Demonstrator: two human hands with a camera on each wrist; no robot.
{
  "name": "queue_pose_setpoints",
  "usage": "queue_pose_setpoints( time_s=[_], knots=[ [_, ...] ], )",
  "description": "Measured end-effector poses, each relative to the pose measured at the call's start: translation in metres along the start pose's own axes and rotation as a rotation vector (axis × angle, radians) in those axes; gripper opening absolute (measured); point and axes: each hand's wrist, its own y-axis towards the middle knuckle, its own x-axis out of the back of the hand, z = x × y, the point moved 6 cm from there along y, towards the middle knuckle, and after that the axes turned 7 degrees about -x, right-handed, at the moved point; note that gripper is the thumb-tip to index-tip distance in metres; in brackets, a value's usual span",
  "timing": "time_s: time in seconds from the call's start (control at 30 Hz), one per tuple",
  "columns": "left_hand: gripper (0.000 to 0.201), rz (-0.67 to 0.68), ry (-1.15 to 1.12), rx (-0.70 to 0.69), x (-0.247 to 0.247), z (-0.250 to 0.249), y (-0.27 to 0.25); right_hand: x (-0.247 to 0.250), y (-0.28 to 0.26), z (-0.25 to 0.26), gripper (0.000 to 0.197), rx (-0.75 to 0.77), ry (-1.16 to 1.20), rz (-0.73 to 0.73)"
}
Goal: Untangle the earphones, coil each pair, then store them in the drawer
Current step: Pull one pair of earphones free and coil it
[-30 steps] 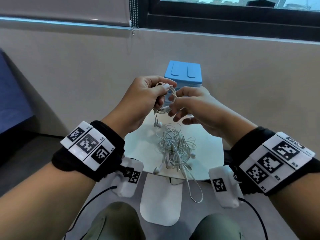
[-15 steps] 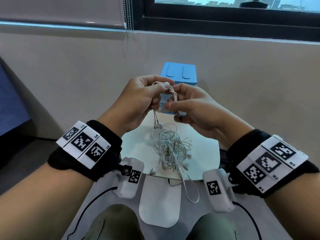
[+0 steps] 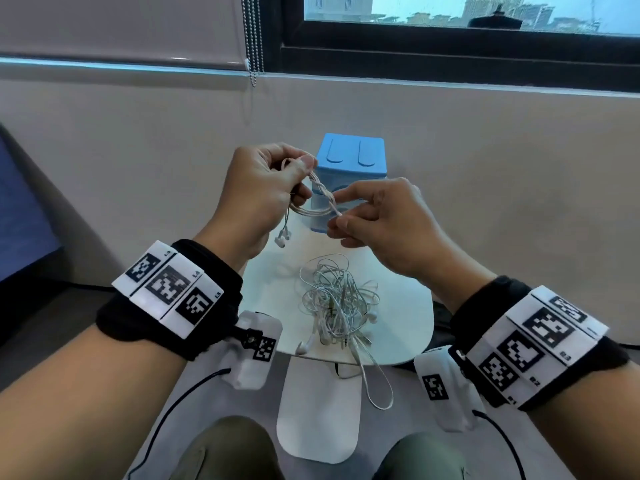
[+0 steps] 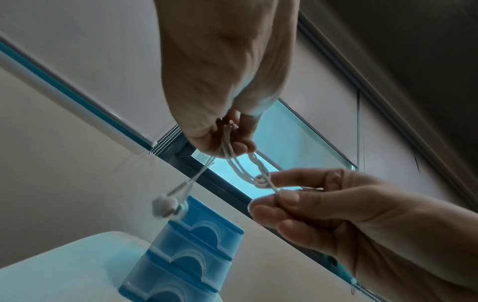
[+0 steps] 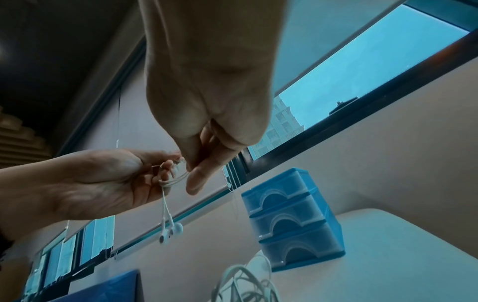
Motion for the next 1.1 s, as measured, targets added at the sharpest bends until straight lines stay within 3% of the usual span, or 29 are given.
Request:
queue_pose_setpoints(
  time_s=[0.2, 0.4, 0.47, 0.57, 0.77, 0.93, 1.1],
  knots=[
    [0.014, 0.201, 0.088, 0.007, -0.012, 0.012, -0.006, -0.008, 0.01, -0.006, 0.014, -0.071, -0.097, 0.014],
    [0.013, 0.251, 0.095, 0.063, -0.005, 0.025, -0.001, -0.012, 0.037, 0.003, 0.011, -0.09, -0.191, 0.015],
    [0.014, 0.276, 0.06, 0.118, -0.001, 0.03, 0.002, -0.014, 0.045, 0.003, 0.011, -0.101, -0.218, 0.039],
    [0.033, 0.322, 0.009, 0.208, 0.008, 0.041, 0.007, -0.017, 0.057, -0.003, 0.01, -0.144, -0.259, 0.029],
    [0.041, 0.372, 0.035, 0.398, 0.025, 0.084, 0.016, -0.029, 0.084, -0.045, 0.007, -0.38, -0.184, 0.085],
    [0.035, 0.454, 0.193, 0.533, 0.019, 0.128, 0.028, -0.046, 0.099, -0.082, 0.011, -0.53, -0.192, 0.17],
    [0.021, 0.537, 0.421, 0.531, 0.011, 0.16, 0.044, -0.059, 0.109, -0.1, 0.021, -0.561, -0.318, 0.199]
  ],
)
